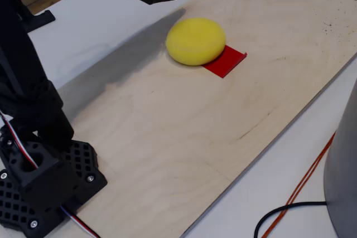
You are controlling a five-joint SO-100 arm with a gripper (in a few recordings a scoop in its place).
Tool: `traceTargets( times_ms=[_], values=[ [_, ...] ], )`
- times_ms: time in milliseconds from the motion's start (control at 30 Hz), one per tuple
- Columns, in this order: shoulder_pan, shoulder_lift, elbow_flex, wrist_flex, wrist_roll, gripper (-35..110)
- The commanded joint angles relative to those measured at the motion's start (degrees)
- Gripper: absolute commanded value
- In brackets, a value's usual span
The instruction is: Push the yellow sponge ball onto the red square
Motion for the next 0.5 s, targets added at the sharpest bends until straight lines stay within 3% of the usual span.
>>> traceTargets(
  times_ms=[0,467],
  values=[
    [0.0,5.1,2.72,-1.32,0.53,10],
    [2.37,11.34,10.11,-2.37,-1.67,10]
  ],
)
